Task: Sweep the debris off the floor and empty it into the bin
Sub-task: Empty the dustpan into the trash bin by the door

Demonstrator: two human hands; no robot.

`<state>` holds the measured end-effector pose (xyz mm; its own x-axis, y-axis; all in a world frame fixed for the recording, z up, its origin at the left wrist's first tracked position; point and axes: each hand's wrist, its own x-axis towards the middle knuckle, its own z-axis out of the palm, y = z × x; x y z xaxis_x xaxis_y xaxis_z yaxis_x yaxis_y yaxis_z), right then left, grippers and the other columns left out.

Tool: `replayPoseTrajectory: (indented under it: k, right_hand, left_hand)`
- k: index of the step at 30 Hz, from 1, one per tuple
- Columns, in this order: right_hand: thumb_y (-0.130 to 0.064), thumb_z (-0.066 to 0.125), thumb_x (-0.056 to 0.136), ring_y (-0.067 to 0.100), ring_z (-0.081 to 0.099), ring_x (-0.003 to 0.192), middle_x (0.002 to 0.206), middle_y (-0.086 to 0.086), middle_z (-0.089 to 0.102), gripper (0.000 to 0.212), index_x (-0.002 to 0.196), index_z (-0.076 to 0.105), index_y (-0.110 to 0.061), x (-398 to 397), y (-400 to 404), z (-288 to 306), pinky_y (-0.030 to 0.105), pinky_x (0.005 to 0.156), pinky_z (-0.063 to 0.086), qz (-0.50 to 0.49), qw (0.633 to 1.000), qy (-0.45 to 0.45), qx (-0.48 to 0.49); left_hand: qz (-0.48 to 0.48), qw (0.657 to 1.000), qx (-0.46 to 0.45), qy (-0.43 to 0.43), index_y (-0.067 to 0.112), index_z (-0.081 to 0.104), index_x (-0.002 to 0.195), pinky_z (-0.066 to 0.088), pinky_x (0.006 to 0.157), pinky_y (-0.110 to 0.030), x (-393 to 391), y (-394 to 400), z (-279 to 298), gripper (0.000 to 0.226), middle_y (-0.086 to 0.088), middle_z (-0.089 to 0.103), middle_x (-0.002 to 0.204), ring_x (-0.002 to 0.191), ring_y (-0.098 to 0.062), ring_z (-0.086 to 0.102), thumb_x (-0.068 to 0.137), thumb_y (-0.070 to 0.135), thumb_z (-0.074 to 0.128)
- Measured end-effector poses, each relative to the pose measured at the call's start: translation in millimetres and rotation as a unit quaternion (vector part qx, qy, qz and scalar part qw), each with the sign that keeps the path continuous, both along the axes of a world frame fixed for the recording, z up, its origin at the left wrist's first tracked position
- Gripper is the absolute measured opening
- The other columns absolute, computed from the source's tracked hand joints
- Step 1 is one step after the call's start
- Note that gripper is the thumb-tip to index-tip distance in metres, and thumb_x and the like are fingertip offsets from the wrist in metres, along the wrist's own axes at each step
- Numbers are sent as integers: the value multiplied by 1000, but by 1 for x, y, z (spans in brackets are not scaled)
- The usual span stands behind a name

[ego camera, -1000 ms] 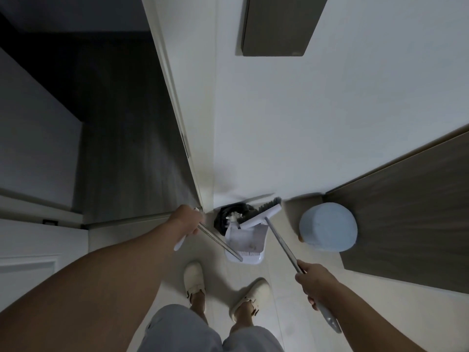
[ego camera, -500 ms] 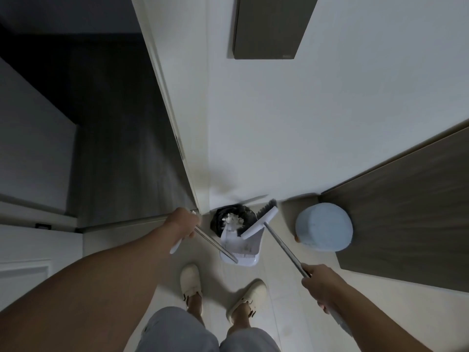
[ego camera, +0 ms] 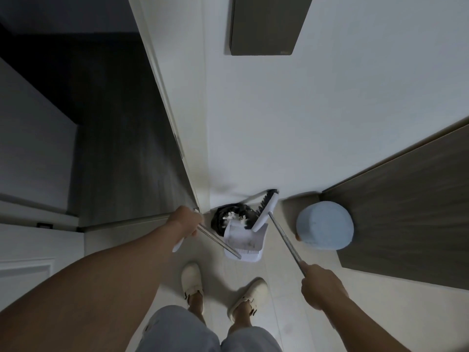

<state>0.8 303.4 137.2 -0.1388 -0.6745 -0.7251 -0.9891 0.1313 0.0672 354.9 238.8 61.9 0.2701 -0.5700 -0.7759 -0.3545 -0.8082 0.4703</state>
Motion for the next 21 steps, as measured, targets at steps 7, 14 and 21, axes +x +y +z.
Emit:
replayPoseTrajectory:
  k: [7, 14, 21]
  right_hand:
    - [-17, 44, 95, 17, 64, 98, 123, -1, 62, 57, 150, 35, -24, 6, -1, -4, 28, 85, 55, -77, 997, -9, 5]
    - [-13, 47, 93, 18, 64, 90, 122, 1, 64, 61, 152, 32, -24, 3, 3, -3, 27, 79, 54, -121, 993, -5, 0]
    - [-9, 45, 95, 21, 51, 45, 66, 11, 59, 50, 143, 47, -21, -20, 3, 17, 23, 43, 43, -292, 942, -154, 56]
  left_hand:
    - [3, 1000, -3, -2, 0, 68, 91, 35, 51, -24, -2, -1, 2, 20, -8, 62, 48, 35, -16, 46, 85, 18, 63]
    - [-43, 999, -7, -32, 0, 69, 95, 43, 56, -26, -5, -1, 2, 27, -6, 65, 49, 47, -19, 57, 84, 24, 65]
    - [-77, 995, -19, -53, 7, 65, 71, 58, 76, -39, 0, 1, -7, 31, -17, 71, 68, 72, -33, 71, 69, 36, 55]
